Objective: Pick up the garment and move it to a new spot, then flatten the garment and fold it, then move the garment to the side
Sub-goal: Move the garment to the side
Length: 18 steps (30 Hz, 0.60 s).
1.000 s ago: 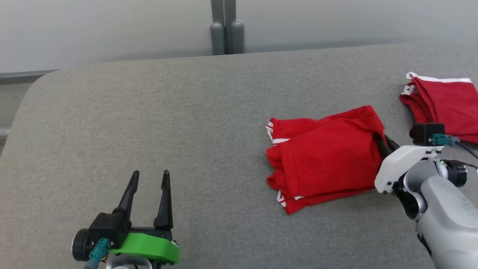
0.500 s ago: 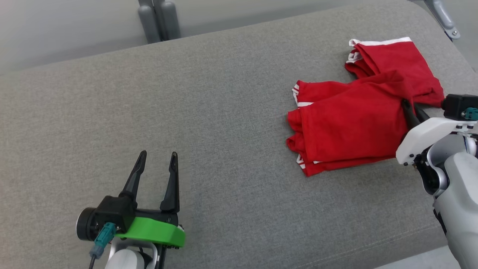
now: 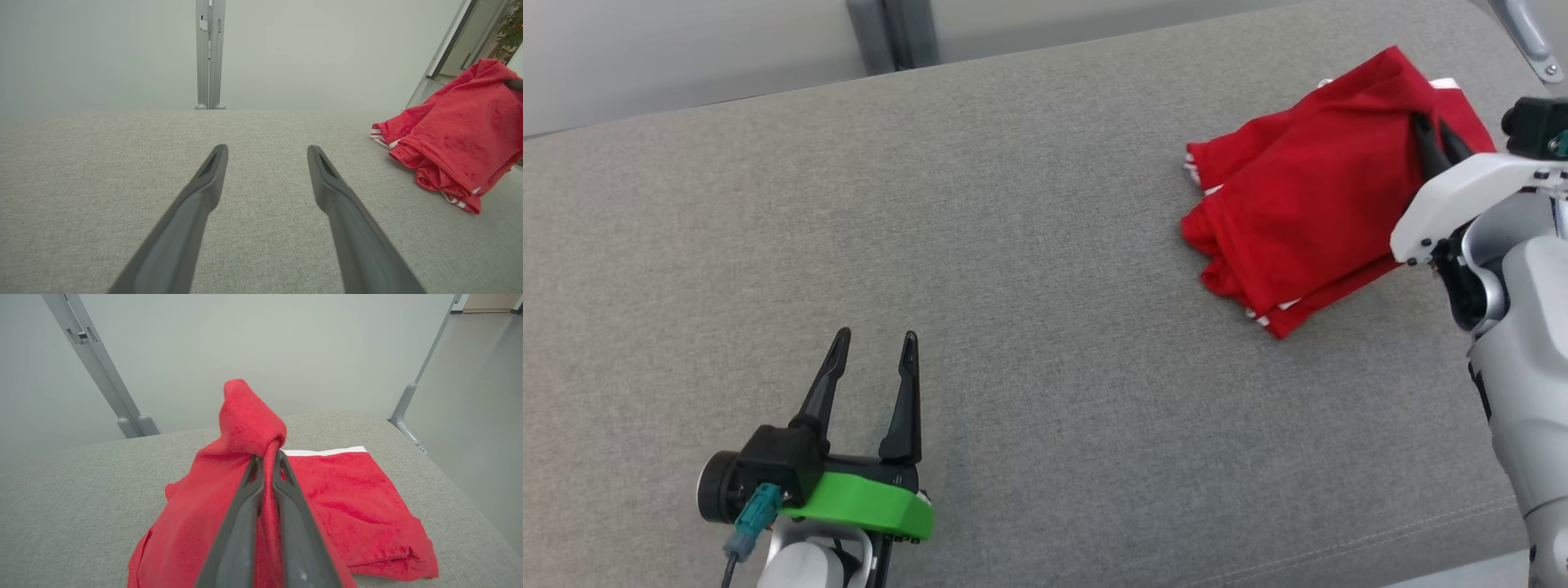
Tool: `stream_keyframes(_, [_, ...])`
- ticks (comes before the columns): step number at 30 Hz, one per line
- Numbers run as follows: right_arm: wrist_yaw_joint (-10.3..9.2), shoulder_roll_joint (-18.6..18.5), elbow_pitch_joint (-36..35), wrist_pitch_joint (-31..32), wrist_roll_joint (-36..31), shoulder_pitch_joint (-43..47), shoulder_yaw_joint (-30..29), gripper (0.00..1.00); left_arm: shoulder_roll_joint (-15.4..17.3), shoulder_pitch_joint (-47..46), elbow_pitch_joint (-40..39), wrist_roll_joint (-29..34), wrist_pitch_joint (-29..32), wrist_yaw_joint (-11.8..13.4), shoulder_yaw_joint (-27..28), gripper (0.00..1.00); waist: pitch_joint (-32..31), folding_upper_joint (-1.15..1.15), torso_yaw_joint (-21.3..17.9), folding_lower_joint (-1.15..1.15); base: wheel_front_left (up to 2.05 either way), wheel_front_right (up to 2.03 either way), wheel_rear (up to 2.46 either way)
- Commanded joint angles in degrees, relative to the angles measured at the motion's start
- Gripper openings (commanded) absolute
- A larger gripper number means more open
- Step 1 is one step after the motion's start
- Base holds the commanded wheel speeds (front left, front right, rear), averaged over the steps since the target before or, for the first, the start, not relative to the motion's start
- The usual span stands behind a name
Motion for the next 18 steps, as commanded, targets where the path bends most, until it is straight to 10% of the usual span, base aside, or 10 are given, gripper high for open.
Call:
stream_keyframes(1, [0.00,-0.8,0.6,0.5,-1.2,-1.6,-0.7,0.00,0.2,-0.6,-0.1,-0.4,-0.2,0.2,-0.2,1.00,-0.3,0.00,1.4,0.00,0.00,0.00,0.00])
stream_keyframes(18, [-0.01,-15.4,11.1,5.4,-13.7,-7.6,-11.0,0.00,0.2,-1.5,-0.9,0.5,-0.2,-0.4,-3.1,1.00,3.9,0.00,9.8,0.00,0.00,0.00,0.00])
